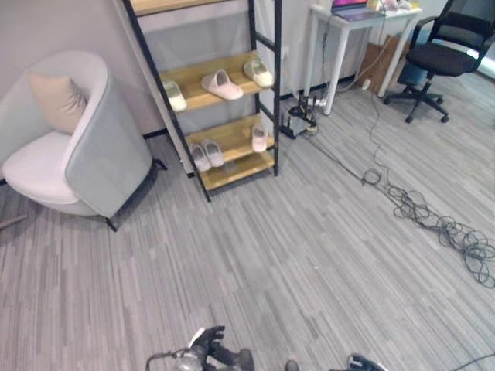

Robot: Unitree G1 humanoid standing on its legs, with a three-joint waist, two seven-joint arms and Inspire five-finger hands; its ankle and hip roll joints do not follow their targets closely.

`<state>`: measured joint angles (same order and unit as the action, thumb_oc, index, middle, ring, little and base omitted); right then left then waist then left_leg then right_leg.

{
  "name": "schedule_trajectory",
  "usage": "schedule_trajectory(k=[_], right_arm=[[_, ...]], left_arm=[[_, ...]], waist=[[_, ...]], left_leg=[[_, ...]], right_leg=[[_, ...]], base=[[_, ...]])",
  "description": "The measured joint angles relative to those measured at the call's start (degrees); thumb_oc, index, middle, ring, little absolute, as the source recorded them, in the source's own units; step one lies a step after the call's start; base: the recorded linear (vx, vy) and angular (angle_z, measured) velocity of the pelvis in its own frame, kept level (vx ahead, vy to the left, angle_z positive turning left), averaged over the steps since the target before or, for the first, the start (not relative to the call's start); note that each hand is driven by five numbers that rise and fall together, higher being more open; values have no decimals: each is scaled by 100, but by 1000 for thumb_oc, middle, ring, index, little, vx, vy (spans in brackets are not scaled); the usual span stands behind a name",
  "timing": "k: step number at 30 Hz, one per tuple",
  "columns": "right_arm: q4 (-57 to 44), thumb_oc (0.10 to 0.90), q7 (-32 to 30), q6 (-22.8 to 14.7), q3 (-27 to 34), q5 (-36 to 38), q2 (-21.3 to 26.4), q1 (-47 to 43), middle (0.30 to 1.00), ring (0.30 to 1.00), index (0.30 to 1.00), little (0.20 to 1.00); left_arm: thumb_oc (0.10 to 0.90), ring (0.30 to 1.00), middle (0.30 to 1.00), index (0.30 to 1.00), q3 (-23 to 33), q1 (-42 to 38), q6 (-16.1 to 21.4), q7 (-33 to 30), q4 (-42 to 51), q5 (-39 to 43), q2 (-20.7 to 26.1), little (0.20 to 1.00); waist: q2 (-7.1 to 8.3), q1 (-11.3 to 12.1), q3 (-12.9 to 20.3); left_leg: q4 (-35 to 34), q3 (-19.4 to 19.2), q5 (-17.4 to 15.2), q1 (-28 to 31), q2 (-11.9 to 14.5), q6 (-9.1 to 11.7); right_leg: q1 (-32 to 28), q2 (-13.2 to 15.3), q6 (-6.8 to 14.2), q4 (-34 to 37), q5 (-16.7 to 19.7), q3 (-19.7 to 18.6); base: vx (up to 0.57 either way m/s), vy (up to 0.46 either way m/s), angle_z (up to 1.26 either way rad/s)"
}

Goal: Arrange the slippers neatly on the shoe rack.

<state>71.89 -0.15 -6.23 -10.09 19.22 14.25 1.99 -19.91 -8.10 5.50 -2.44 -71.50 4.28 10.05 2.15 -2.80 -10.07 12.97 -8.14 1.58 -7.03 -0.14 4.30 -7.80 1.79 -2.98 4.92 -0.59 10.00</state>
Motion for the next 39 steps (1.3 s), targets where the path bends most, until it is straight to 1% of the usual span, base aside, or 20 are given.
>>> schedule_trajectory(k=[5,8,9,10,12,14,17,18,19,22,25,27,28,32,33,34,35,36,38,39], right_arm=[[73,800,-88,24,-23,-1,18,38,900,900,900,900],[72,800,-114,23,-23,-6,28,-6,900,900,900,900],[55,800,-125,16,-23,-11,26,-17,900,900,900,900],[53,800,-136,4,-33,-13,-12,7,900,900,900,900],[-10,800,-98,2,-7,-15,-70,-47,900,900,900,900],[-62,800,-101,-6,50,-71,-58,-99,900,900,900,900],[-201,800,-95,-43,150,-73,-26,-114,900,900,900,900],[-209,800,-84,-62,189,-74,-14,-135,900,900,900,900],[-251,800,-90,-98,190,-77,30,-202,900,900,900,900],[-388,800,-87,-127,186,-77,80,-236,900,900,900,900],[-416,800,-73,-118,150,-110,94,-350,900,900,900,900],[-435,800,-57,-97,168,-104,67,-393,900,900,900,900],[-443,800,-54,-95,170,-105,48,-413,900,900,900,900],[-417,800,-33,-94,192,-109,66,-312,900,900,900,900],[-385,800,-36,-71,190,-114,152,-307,900,900,900,900],[-378,800,-34,-23,186,-122,178,-314,900,900,900,900],[-393,800,-28,-2,154,-125,209,-314,900,900,900,900],[-412,800,-26,-5,159,-124,223,-310,900,900,900,900],[-422,800,-30,10,152,-121,249,-268,900,900,900,900],[-423,800,-37,6,135,-116,262,-181,900,900,900,900]], left_arm=[[800,900,900,900,-11,-46,5,-7,0,-1,-31,900],[800,900,900,900,-1,-121,22,-41,11,0,-30,900],[800,900,900,900,2,-91,29,-60,10,6,-33,900],[800,900,900,900,36,-20,39,-89,9,2,-21,900],[800,900,900,900,130,-15,67,-114,9,6,36,900],[800,900,900,900,117,-6,70,-109,3,6,26,900],[800,900,900,900,102,12,69,-113,-28,7,16,900],[800,900,900,900,75,-9,69,-116,-28,6,51,900],[800,900,900,900,28,-4,53,-164,-46,6,56,900],[800,900,900,900,-11,14,83,-188,-37,6,22,900],[800,900,900,900,1,9,67,-191,-117,6,1,900],[800,900,900,900,4,15,64,-190,-236,5,2,900],[800,900,900,900,-6,83,58,-178,-277,3,-38,900],[800,900,900,900,106,298,66,-184,-287,-2,-121,900],[800,900,900,900,130,343,76,-175,-306,1,-228,900],[800,900,900,900,130,334,79,-170,-303,2,-254,900],[800,900,900,900,155,334,85,-170,-263,4,-270,900],[800,900,900,900,186,344,97,-167,-259,10,-280,900],[800,900,900,900,273,329,99,-180,-278,21,-298,900],[800,900,900,900,349,308,93,-181,-278,120,-317,900]], waist=[[12,-11,-23],[-64,159,-69],[-149,141,-36],[-81,164,-32],[74,170,-10],[-32,165,-5],[-190,133,-25],[-189,133,-31],[-249,90,-58],[-366,-4,-26],[-388,-48,-32],[-375,-179,-34],[-345,-214,-35],[-371,-335,97],[-579,-323,221],[-632,-314,259],[-535,-284,242],[-556,-287,271],[-495,-283,282],[-423,-256,281]], left_leg=[[-384,-65,-87,-146,308,-12],[-1068,-334,330,-267,333,-47],[-1135,-308,391,-240,323,-117],[-1246,-392,474,47,218,-533],[-1423,-475,345,246,-83,-678],[-1600,-541,274,477,-198,-855],[-1679,-480,129,760,-214,-944],[-1703,-426,-4,850,-249,-911],[-1759,-316,-105,1058,-291,-1066],[-1752,-124,-129,1265,-298,-1042],[-1735,70,-301,1315,-274,-995],[-1728,231,-388,1402,-256,-919],[-1745,288,-536,1627,-241,-807],[-1721,559,-1035,2157,19,-401],[-1548,585,-1083,2208,275,-258],[-1293,567,-1098,2182,340,-212],[-815,548,-1060,2014,365,-53],[-618,548,-960,1977,397,47],[579,653,-839,1527,540,467],[1248,745,-563,1255,575,750]], right_leg=[[-23,47,11,2,-202,159],[-87,86,236,5,-324,150],[-179,89,305,7,-381,150],[-251,176,485,-46,-475,41],[-234,486,724,-343,-627,-128],[-2,628,842,-1052,-702,-198],[942,725,1229,-3066,-1083,-444],[1131,758,1245,-3460,-1074,-497],[1448,775,1105,-3887,-1167,-478],[1844,676,1047,-3404,-1170,-449],[2132,642,973,-2269,-831,-403],[2232,609,999,-1409,-222,-474],[2283,631,949,-816,356,-471],[2084,644,871,-737,1146,-96],[1995,374,662,-833,1002,-54],[1873,311,572,-789,967,-34],[1687,274,311,-735,1032,-8],[1625,208,304,-719,963,-12],[1337,108,233,-539,827,-7],[1186,48,86,-457,756,-7]], base=[[203,90,31],[210,82,1],[347,167,-22],[239,141,-18],[267,168,-17],[158,138,-18],[222,77,6],[270,12,21],[224,-44,35],[225,-107,49],[301,-156,26],[204,-110,37],[346,-235,32],[308,-273,38],[111,-137,22],[160,-286,7],[123,-240,-4],[156,-317,-8],[151,-288,-16],[273,-382,-20]])
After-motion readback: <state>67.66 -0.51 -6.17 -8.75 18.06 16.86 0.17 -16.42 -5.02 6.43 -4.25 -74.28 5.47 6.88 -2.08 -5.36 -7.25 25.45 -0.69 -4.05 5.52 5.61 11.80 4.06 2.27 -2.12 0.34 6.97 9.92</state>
